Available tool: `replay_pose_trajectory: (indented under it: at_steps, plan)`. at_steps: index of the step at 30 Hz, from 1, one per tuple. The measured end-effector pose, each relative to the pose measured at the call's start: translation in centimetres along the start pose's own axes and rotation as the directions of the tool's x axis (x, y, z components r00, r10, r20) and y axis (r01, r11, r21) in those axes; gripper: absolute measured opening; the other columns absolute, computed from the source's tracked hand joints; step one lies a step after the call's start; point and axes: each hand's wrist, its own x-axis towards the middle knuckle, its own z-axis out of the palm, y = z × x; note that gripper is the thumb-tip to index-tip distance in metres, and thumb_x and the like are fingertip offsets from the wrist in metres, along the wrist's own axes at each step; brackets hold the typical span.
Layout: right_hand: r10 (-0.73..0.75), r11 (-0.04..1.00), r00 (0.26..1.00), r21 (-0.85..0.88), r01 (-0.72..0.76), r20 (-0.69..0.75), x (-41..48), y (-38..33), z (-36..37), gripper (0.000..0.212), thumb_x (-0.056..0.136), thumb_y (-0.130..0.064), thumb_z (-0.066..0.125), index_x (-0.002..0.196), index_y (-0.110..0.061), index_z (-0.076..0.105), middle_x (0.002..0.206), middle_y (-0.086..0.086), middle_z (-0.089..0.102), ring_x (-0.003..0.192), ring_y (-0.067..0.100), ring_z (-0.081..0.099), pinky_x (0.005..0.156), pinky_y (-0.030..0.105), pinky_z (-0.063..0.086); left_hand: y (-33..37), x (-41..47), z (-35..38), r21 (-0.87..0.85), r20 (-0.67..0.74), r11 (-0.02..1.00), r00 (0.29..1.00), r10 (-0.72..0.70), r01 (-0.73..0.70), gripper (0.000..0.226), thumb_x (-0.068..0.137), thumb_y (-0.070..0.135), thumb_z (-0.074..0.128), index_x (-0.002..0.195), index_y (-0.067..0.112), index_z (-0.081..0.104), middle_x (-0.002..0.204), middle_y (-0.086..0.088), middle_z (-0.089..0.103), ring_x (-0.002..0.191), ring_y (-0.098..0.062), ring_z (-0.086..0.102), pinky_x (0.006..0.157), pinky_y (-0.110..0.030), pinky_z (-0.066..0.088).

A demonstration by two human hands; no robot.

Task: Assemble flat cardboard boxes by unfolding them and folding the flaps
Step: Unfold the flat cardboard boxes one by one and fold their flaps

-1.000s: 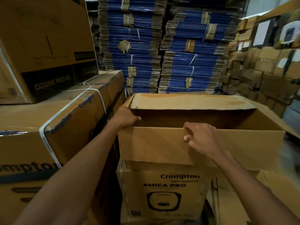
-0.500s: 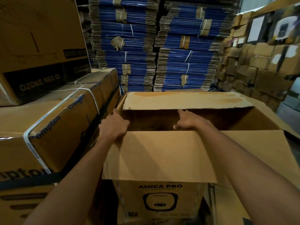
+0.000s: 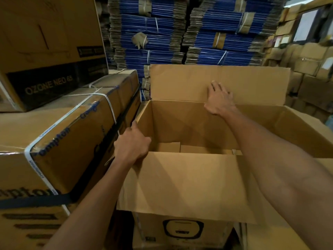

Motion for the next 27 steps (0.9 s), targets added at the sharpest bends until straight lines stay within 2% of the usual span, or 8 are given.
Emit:
replay_pose_trajectory:
  at_steps: [4, 7, 10, 13, 19, 24, 26, 27]
  plan:
    - [0.052, 0.999, 0.987, 0.002, -0.053, 0.15, 1.4, 0.5, 1.5, 0.053, 0.092, -0.022, 0.057, 0.143, -0.016, 0.042, 0.148, 0.009, 0.044, 0.134, 0.032, 0.04, 0.109, 0.058, 0.034, 0.2, 0.6, 0.2, -0.018, -0.003, 1.0, 1.0, -0.004, 0.004, 0.078, 0.095, 0.051, 0.059, 0.158, 0.025, 0.021, 0.14, -0.012, 0.055, 0.108, -0.033, 0.064, 0.093, -0.053, 0.056]
    - [0.081, 0.997, 0.964, -0.002, -0.083, 0.254, 1.7, 0.7, 3.3, 0.052, 0.087, -0.024, 0.062, 0.137, -0.024, 0.047, 0.135, 0.01, 0.056, 0.13, 0.032, 0.047, 0.115, 0.061, 0.026, 0.4, 1.1, 0.3, -0.005, -0.01, 1.0, 1.0, -0.018, 0.018, 0.077, 0.095, 0.052, 0.058, 0.158, 0.024, 0.023, 0.138, -0.012, 0.056, 0.108, -0.033, 0.064, 0.093, -0.052, 0.056]
    - [0.081, 0.996, 0.948, 0.02, -0.091, 0.308, 2.3, 0.9, 3.8, 0.071, 0.082, -0.027, 0.068, 0.148, -0.027, 0.04, 0.148, 0.009, 0.048, 0.142, 0.032, 0.036, 0.118, 0.063, 0.018, 0.4, 1.4, 0.4, -0.01, -0.022, 1.0, 0.999, -0.028, 0.028, 0.072, 0.094, 0.052, 0.056, 0.155, 0.024, 0.028, 0.132, -0.011, 0.06, 0.106, -0.033, 0.064, 0.093, -0.052, 0.055]
    - [0.047, 0.995, 0.937, 0.065, -0.074, 0.345, 2.0, 0.9, 2.9, 0.091, 0.085, -0.028, 0.075, 0.159, -0.025, 0.022, 0.161, 0.007, 0.031, 0.148, 0.03, 0.026, 0.118, 0.06, 0.026, 0.5, 1.7, 0.2, -0.036, -0.015, 0.998, 0.999, -0.045, 0.044, 0.071, 0.093, 0.053, 0.054, 0.153, 0.024, 0.031, 0.127, -0.011, 0.062, 0.103, -0.033, 0.064, 0.092, -0.052, 0.055]
    - [-0.011, 0.981, 0.963, 0.189, -0.042, 0.269, -3.7, 1.8, -0.1, 0.06, 0.091, -0.027, 0.072, 0.146, -0.018, 0.05, 0.142, 0.009, 0.056, 0.127, 0.027, 0.053, 0.102, 0.041, 0.045, 0.9, 0.7, -0.5, -0.073, -0.03, 0.996, 0.998, -0.05, 0.047, 0.056, 0.095, 0.049, 0.054, 0.142, 0.02, 0.045, 0.112, -0.008, 0.063, 0.096, -0.028, 0.061, 0.095, -0.052, 0.053]
    - [0.023, 0.952, 0.999, 0.304, -0.037, 0.048, -12.5, 4.1, -3.7, 0.021, 0.096, -0.023, 0.067, 0.116, -0.02, 0.072, 0.107, 0.0, 0.072, 0.1, 0.016, 0.065, 0.09, 0.037, 0.056, 1.8, -1.6, -1.0, -0.213, -0.294, 0.977, 0.954, -0.064, 0.0, 0.033, 0.102, 0.038, 0.053, 0.117, 0.011, 0.065, 0.08, -0.001, 0.056, 0.073, -0.019, 0.054, 0.075, -0.038, 0.047]
    - [0.099, 0.948, 0.992, 0.311, -0.071, -0.074, -16.5, 5.2, -4.0, 0.018, 0.097, -0.023, 0.065, 0.114, -0.025, 0.072, 0.104, -0.004, 0.072, 0.096, 0.013, 0.065, 0.087, 0.037, 0.057, 1.3, -2.9, -0.2, -0.306, -0.379, 0.942, 0.925, 0.013, -0.139, 0.033, 0.105, 0.035, 0.049, 0.116, 0.01, 0.068, 0.082, 0.001, 0.06, 0.075, -0.018, 0.056, 0.085, -0.04, 0.048]
    - [0.129, 0.945, 0.983, 0.317, -0.083, -0.129, -18.4, 5.9, -3.9, 0.019, 0.098, -0.023, 0.064, 0.115, -0.024, 0.071, 0.105, -0.004, 0.072, 0.095, 0.012, 0.065, 0.086, 0.035, 0.056, 0.8, -3.5, 0.4, -0.3, -0.407, 0.93, 0.91, 0.074, -0.21, 0.039, 0.105, 0.039, 0.046, 0.122, 0.011, 0.067, 0.097, -0.004, 0.066, 0.091, -0.022, 0.06, 0.097, -0.044, 0.044]
